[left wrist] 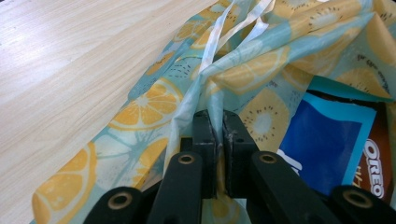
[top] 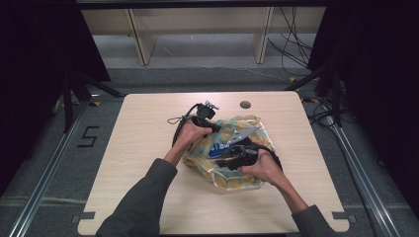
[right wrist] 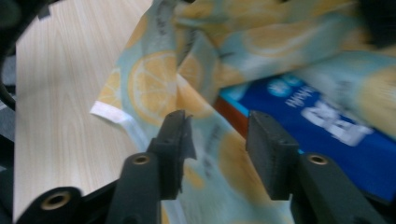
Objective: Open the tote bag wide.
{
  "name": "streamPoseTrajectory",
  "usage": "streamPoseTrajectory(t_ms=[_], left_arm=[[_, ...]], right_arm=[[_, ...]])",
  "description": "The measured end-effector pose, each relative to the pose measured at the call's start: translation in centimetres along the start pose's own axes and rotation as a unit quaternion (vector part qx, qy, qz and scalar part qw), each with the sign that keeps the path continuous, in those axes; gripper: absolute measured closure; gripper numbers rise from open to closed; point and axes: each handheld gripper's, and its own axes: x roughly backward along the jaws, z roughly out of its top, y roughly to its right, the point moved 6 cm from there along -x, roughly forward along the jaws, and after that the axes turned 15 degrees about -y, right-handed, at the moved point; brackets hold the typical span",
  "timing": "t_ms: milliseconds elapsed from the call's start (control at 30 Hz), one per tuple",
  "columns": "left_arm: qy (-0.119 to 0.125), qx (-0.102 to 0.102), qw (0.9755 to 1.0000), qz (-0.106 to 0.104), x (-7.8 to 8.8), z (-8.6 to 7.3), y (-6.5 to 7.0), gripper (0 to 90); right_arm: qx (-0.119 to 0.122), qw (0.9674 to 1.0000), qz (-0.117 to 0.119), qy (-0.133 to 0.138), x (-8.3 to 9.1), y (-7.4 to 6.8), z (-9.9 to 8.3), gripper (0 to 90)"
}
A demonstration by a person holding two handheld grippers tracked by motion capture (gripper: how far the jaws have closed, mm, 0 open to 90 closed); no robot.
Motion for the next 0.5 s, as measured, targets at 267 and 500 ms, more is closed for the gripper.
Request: streamPoseTrajectory(t_ms=[267, 500], left_arm=[[-0.019, -0.013, 0.9997, -0.008, 0.1, -0.2, -0.2, 83.0], [-0.024, 0.015, 0.9996, -0.003, 0.0, -0.2, -1.1, 84.3]], right_arm=[[0.032, 0.9992, -0.015, -0.017, -2.7, -1.1, 1.0, 50.0], [0.058, 0.9977, -0.011, -0.033, -3.0, -1.7, 0.3, 90.0]])
